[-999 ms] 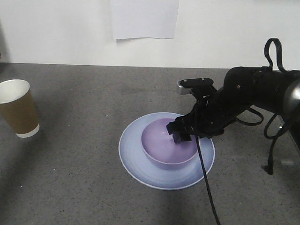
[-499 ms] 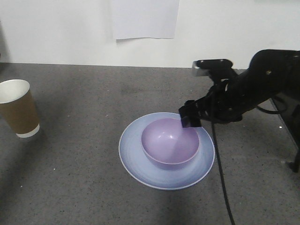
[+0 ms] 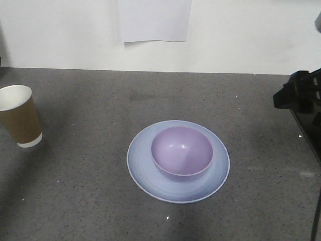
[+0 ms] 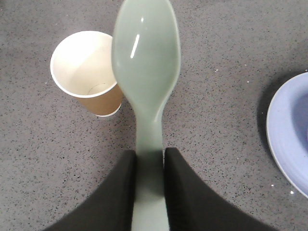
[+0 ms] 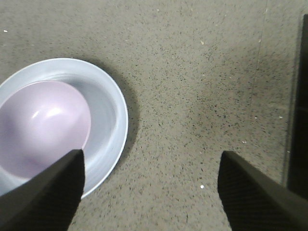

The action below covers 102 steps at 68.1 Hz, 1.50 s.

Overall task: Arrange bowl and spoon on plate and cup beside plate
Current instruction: 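Open the right gripper and raise it away from the bowl, then move the left gripper holding the spoon over the bowl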

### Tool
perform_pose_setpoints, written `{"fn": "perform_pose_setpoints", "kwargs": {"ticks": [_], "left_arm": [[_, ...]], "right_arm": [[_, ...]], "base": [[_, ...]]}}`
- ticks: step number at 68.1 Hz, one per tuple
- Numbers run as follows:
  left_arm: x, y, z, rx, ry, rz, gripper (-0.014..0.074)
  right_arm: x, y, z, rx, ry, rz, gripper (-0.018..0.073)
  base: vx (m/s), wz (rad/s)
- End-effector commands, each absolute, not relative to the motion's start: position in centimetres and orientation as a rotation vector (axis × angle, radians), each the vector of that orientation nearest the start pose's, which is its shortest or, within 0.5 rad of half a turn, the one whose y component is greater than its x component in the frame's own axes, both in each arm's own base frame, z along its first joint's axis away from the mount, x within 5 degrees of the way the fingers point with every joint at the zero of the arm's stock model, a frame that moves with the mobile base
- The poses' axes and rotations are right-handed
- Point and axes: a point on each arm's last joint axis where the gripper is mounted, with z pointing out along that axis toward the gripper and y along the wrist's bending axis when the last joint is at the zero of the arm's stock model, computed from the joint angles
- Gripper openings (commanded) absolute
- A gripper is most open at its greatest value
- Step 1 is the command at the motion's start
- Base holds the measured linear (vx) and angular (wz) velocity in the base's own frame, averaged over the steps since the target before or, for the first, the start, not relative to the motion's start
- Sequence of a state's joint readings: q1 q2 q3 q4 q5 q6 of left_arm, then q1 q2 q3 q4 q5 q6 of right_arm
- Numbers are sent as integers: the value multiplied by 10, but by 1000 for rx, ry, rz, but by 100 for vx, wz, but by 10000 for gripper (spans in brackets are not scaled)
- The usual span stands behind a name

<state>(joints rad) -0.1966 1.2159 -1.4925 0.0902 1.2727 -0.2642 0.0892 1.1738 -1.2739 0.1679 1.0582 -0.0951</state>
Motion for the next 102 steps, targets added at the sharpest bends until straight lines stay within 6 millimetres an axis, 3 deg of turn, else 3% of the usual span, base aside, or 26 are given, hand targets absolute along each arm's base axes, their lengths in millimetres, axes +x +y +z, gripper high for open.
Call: {"fn": "perform_pose_setpoints", "kwargs": {"ticks": [1, 13, 35, 49, 58, 78, 93, 102], "left_arm": [[212, -34, 455, -91, 2378, -107, -6], [213, -34, 455, -79, 2368, -104, -6], [214, -41, 452, 52, 2397, -145, -6], [231, -60, 439, 206, 2453, -224, -8], [245, -82, 429, 340, 2485, -281, -8], [279, -146, 437, 677, 2415, -326, -8], [296, -206, 408, 906, 2425, -347, -8], [298, -229, 386, 1032, 2438, -338, -8]], "right_arm": [[200, 30, 426, -197, 2299, 193, 535], [180, 27, 439, -197, 2223, 172, 521], [179, 27, 440, -197, 2219, 171, 505], [179, 27, 440, -201, 2219, 171, 506], [179, 27, 440, -201, 2219, 169, 506], [179, 27, 440, -200, 2220, 170, 506], [179, 27, 439, -201, 2223, 170, 506], [179, 27, 439, -201, 2226, 171, 506]], "base": [[0, 0], [0, 0], [0, 0], [0, 0], [0, 0], [0, 0], [0, 0], [0, 0]]}}
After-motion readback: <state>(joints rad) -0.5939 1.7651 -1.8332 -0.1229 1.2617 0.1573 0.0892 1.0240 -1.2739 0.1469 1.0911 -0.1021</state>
